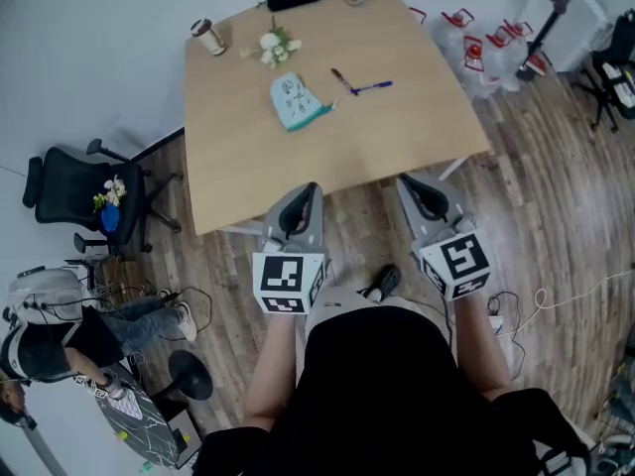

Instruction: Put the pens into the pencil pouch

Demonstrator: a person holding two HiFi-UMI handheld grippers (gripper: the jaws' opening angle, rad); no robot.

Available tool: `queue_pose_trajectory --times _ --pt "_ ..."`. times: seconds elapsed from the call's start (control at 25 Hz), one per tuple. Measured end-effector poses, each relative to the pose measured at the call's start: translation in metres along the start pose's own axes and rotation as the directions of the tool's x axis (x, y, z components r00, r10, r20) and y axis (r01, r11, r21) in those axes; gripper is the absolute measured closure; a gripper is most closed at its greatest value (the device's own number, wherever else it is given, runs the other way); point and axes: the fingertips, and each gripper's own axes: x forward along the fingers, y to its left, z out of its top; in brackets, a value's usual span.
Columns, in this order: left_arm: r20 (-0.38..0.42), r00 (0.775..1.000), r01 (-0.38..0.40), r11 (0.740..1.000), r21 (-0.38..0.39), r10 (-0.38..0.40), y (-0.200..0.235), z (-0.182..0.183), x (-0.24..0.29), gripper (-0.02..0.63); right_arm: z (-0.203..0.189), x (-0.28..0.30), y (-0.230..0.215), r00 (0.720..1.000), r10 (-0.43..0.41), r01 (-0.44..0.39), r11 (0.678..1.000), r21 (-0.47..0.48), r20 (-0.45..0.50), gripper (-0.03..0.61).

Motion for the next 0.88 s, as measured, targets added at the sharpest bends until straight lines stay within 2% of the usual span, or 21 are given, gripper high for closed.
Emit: queue_pose_trajectory --times 0.2,0.56,0.76,0.88 --pt "-0.049 0.999 -0.018 0.999 0.039 0.019 -0.011 -0.01 0.004 0.618 -0.013 -0.004 -0.008 1.0 0.008 -0.008 1.0 0.025 -0.021 0.568" --pt "-0.062 0.998 0.018 0.997 0.076 -0.014 -0.021 -0.012 0.025 0.617 -0.032 0.001 -0.018 0.997 0.012 -0.01 0.999 0.032 -0.078 0.563" --pt "-0.059 0.998 0.043 0.994 0.097 -0.038 -0.02 -0.01 0.041 0.586 -0.033 0.012 -0.026 0.996 0.004 -0.001 1.0 0.027 -0.093 0.545" --pt "-0.061 0.998 0.037 0.988 0.151 -0.028 -0.014 -0.006 0.052 0.557 -0.028 0.024 -0.03 0.995 0.016 -0.014 1.0 0.012 -0.097 0.531"
